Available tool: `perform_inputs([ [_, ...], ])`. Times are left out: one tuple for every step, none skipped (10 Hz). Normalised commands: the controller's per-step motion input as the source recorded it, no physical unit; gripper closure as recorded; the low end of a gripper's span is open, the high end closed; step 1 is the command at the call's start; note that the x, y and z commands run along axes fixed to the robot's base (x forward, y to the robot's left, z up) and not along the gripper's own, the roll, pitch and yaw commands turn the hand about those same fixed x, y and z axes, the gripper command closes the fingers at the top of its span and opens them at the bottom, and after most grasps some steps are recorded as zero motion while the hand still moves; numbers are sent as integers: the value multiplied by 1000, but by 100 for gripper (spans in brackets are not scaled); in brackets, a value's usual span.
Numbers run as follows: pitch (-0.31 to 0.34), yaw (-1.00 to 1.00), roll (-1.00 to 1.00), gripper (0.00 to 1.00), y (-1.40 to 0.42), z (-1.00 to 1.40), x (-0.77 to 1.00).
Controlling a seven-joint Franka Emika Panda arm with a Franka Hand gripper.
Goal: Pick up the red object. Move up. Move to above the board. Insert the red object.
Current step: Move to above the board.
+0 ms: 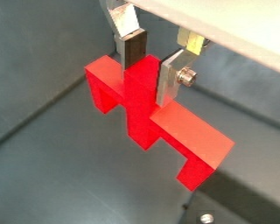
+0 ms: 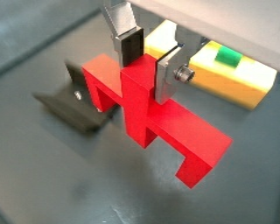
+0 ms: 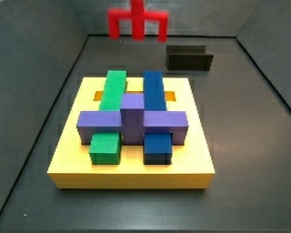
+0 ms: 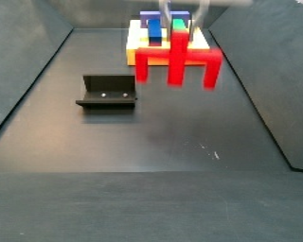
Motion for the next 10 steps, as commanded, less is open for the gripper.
perform_inputs([
  [10,-3,-15,100,-10,1400,-53],
  [12,-2,-29,100,7,1400,17],
  [62,-6,-45,100,8,755,54],
  [71,-6,-54,100,5,306,43],
  [299,540,12,100,-1400,210,93],
  [294,495,66,100,-1400,201,86],
  [246,365,106,100,-1400,208,91],
  [166,188,35,100,-1400,208,102],
  [141,131,21,100,-1400,207,109],
  [124,51,12,100,-1400,215,130],
])
